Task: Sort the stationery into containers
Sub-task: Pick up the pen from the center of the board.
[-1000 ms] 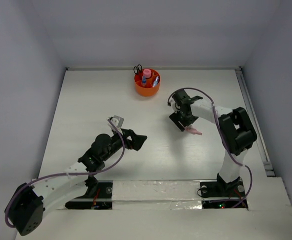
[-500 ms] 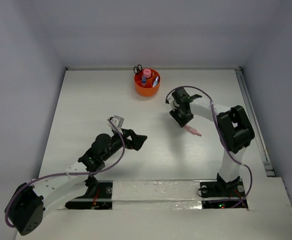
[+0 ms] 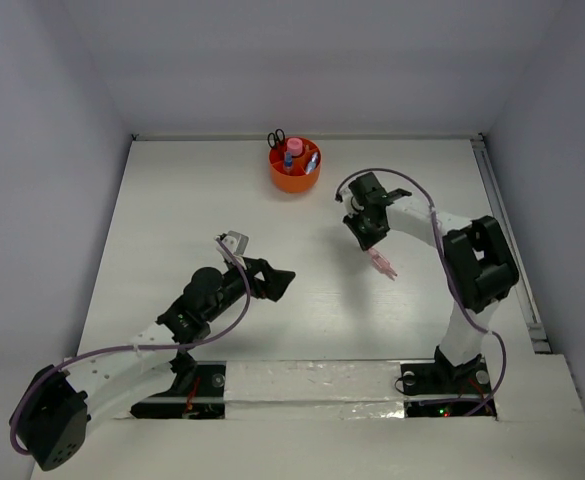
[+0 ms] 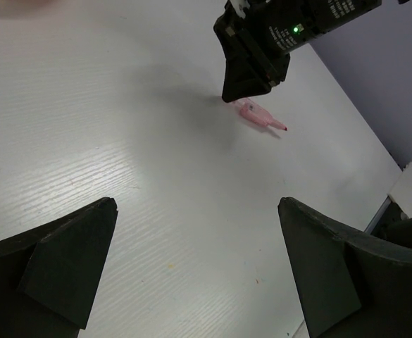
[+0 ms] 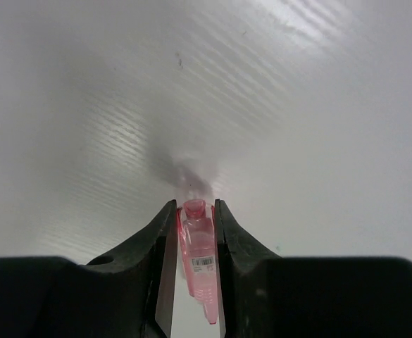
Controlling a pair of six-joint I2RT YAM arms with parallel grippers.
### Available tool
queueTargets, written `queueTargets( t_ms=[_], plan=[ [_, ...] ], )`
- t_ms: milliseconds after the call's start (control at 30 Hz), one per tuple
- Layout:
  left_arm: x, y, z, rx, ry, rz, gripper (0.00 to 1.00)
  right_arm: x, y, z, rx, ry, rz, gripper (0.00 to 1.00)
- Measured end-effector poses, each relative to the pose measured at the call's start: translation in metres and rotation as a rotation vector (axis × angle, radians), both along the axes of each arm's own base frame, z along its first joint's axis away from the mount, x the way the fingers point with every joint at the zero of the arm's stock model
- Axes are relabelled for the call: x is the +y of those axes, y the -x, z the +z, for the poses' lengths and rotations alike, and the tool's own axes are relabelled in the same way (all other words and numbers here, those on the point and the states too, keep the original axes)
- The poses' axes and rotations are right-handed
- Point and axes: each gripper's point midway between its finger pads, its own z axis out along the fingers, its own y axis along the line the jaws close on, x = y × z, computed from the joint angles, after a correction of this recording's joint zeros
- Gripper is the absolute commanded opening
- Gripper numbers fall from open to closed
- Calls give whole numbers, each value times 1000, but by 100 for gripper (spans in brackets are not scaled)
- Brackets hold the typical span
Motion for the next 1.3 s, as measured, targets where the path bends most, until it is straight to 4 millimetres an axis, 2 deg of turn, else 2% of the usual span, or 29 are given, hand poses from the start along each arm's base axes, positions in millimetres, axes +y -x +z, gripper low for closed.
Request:
queueTargets(
  t_ms=[67,133,267,367,467,533,667,800,900,967,1067,1167,1300],
  plan=[
    [-1,0,0,3,3,-3,99,4,-4,15,-40,-35,-14,0],
    [-3,0,-1,8,5,-10,99,14,-9,40,-105,-106,-25,0],
    [-7,1,-2,22,8,-31,99,46,-17,123,-301,-366,-58,0],
    [-10,1,6,14,27,-41,99,67,-5,179,-416,-609,-55,0],
    [-13,0,22,-15,61,-45,99,82,14,206,-438,-785,-33,0],
    [-15,-2,37,-41,87,-44,99,94,24,214,-413,-883,-3,0],
    [-17,-8,66,-78,143,-28,99,109,40,211,-326,-987,28,0],
    [-22,-19,89,-76,200,4,99,125,66,221,-247,-1117,112,0],
    [-29,-27,89,-33,221,13,99,126,89,219,-212,-1164,167,0],
    [-36,-28,85,2,235,-3,97,130,96,223,-196,-1198,208,0],
    [-45,-29,74,59,238,-23,71,133,100,224,-187,-1225,235,0],
    [-51,-30,66,97,243,-37,68,135,102,226,-188,-1240,258,0],
    [-57,-27,68,104,266,-72,63,135,103,229,-191,-1245,273,0]
  ],
)
